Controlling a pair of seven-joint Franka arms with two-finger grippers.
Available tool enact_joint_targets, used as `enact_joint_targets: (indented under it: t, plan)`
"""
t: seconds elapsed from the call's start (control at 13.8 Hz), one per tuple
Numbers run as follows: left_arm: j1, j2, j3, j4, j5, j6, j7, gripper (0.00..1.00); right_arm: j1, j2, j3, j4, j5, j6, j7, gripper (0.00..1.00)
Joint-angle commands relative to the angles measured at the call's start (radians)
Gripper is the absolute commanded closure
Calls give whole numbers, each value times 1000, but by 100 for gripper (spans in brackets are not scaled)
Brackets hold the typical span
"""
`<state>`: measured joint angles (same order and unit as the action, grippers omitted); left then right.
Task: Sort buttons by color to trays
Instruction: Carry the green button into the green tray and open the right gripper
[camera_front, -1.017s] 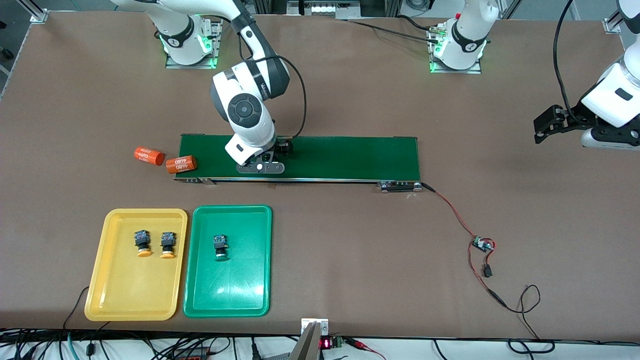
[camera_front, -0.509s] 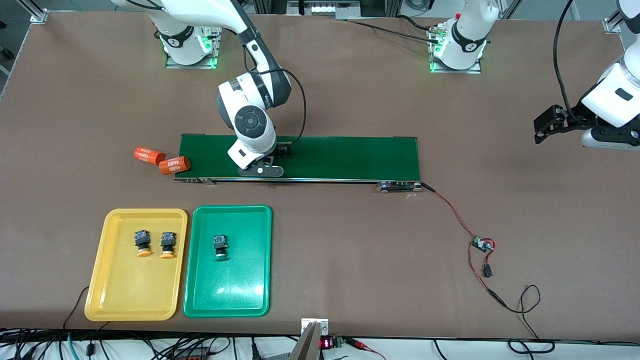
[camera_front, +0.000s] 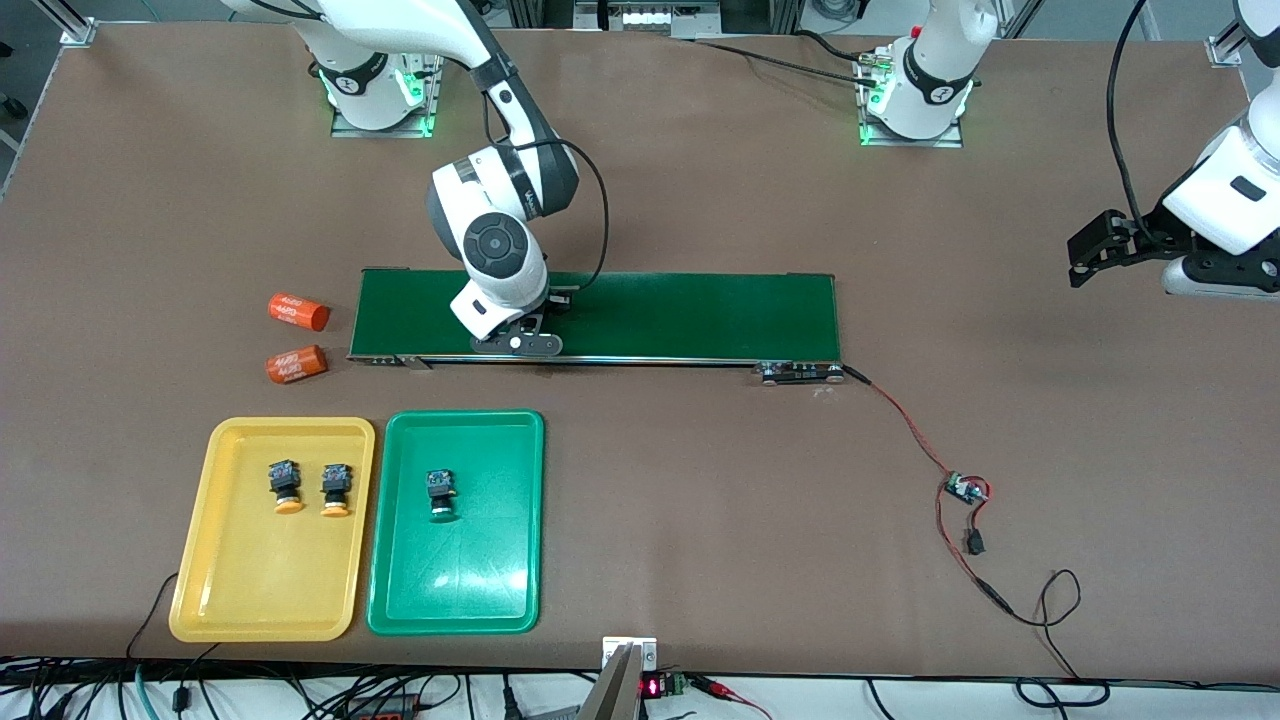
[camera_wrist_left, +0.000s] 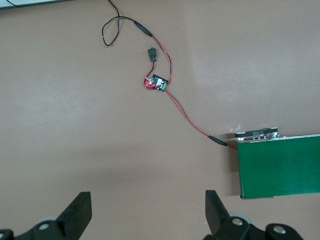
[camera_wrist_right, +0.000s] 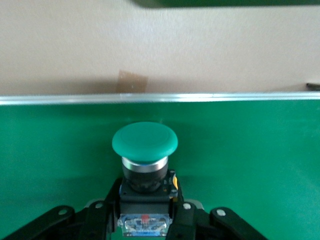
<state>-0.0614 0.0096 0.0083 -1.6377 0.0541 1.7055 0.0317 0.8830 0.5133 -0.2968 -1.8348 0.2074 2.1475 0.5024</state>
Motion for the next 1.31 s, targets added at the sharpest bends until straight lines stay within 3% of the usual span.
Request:
enact_joint_targets:
  t: [0.0, 0.8, 1.24]
  plan:
    - [5, 16, -1, 32, -16, -7, 5, 0, -38, -13, 1, 77, 3, -12, -8, 73]
    - [2, 16, -1, 32, -16, -7, 5, 0, -228, 273, 2, 529, 4, 9, -59, 73]
    - [2, 16, -1, 32, -16, -7, 5, 0, -288, 454, 10, 638, 9, 245, -125, 73]
